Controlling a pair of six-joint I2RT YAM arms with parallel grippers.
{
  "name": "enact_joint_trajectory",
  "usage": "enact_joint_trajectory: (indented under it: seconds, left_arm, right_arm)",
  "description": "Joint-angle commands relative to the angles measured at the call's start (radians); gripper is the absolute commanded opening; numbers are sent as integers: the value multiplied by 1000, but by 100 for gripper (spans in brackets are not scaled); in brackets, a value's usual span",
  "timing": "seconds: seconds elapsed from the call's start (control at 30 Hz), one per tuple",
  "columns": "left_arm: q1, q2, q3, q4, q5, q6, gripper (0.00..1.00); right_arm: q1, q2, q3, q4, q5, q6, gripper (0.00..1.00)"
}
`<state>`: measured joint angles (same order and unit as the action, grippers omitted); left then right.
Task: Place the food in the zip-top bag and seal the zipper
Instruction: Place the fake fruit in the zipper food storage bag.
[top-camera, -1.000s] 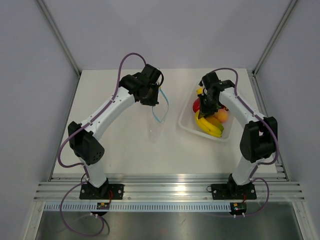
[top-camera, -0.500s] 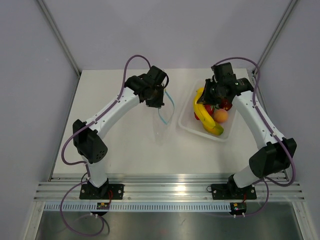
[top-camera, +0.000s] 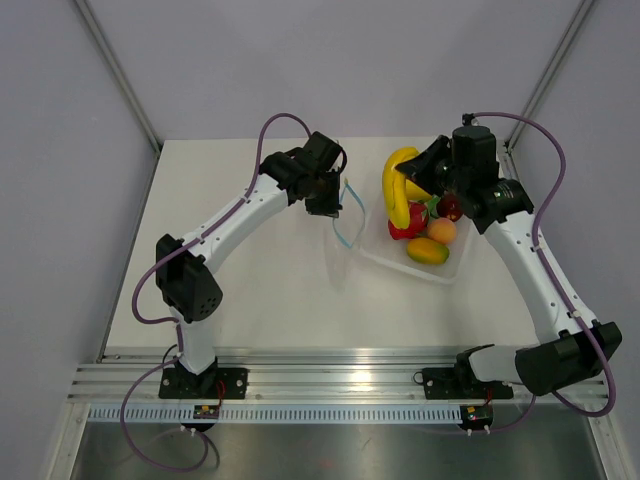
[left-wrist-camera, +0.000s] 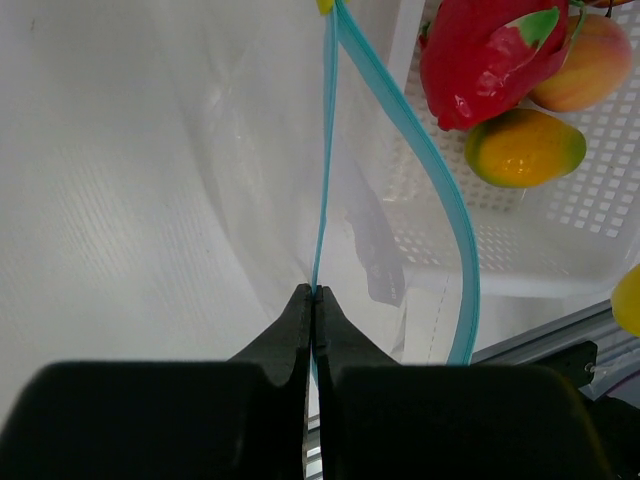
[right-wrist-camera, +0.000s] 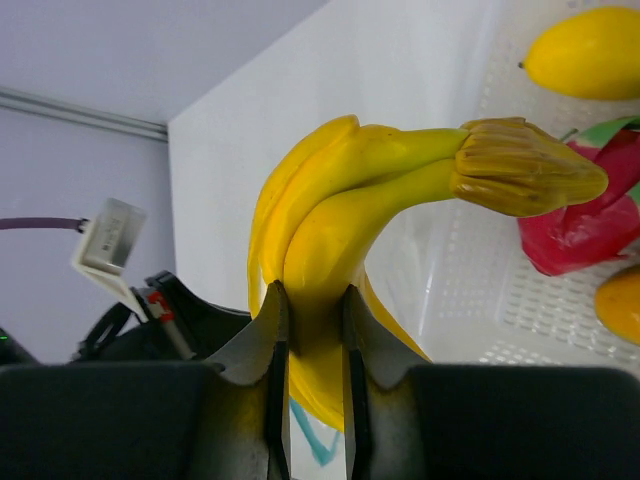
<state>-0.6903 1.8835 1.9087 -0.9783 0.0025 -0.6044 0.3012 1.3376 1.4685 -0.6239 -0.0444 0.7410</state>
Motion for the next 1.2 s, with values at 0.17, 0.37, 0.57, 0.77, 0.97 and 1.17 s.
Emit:
enact_joint_trajectory:
  seconds: [0.17,0.37,0.57,0.77,0.97,1.17]
  left_arm:
    - [-5,-1,47,53,54,-21,0]
    - [-5,0,47,62,63,-31,0]
    - [-5,2,47,66,71,-37,0]
    - [-5,5,59,72,89,-47,0]
    - [-3,9,59,89,132,-67,0]
    - [-3,22,66,104,165,-83,0]
  right_arm:
    - [88,-77,-60,297,142,138,0]
    - [139,-52,-74,351,187,224,0]
    - [188,-38,-111,414,244,258,0]
    - [210,-41,-212,461,273,290,0]
    - [214,-67,-301,472,275,296,0]
    - [220,-103,-339,437,276,264,0]
